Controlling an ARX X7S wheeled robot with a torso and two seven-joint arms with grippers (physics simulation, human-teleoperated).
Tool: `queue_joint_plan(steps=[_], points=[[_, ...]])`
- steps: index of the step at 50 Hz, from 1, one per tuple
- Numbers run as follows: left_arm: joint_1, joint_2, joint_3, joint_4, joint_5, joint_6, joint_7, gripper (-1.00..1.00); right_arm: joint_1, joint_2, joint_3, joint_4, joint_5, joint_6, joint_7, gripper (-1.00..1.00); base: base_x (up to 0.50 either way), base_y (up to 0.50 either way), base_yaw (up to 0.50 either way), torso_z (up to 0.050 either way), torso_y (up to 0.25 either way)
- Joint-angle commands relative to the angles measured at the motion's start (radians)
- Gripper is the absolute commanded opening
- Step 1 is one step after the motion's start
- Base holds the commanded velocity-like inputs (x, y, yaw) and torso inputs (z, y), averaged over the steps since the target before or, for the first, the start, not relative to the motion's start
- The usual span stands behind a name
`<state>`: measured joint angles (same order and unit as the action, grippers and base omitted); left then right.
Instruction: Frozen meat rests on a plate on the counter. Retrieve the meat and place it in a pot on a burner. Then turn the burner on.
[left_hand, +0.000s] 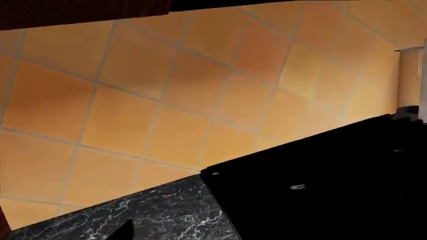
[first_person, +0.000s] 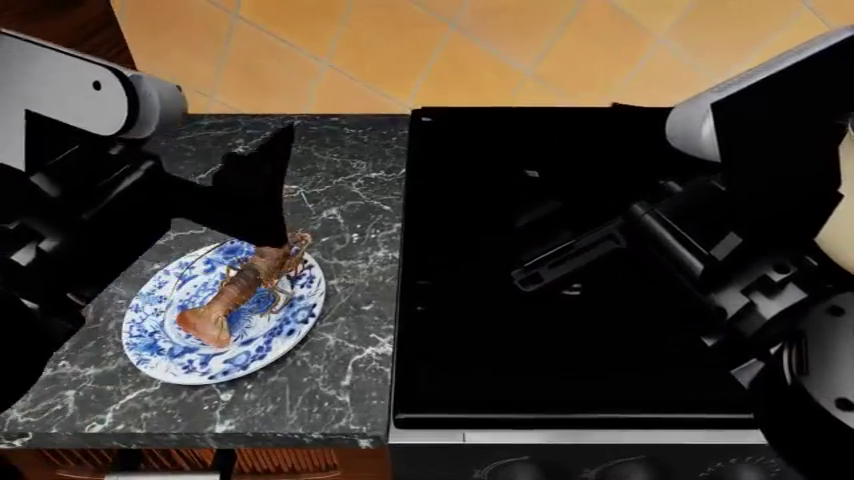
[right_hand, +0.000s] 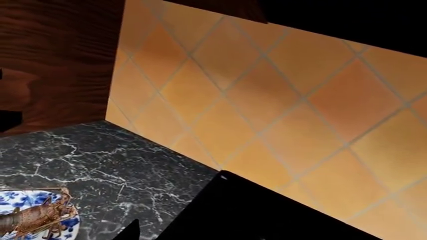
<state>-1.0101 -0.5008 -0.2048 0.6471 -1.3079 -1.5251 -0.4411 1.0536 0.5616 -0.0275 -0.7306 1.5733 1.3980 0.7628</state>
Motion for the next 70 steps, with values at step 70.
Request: queue_joint_plan(steps=[70], points=[[-0.323, -0.339, 0.735, -0.522, -0.340, 0.035, -0.023, 1.00, -0.028, 0.079, -0.077, 0.000, -0.262, -0.161, -0.222, 1.00, 0.00, 0.00, 0.00, 0.000, 0.000]])
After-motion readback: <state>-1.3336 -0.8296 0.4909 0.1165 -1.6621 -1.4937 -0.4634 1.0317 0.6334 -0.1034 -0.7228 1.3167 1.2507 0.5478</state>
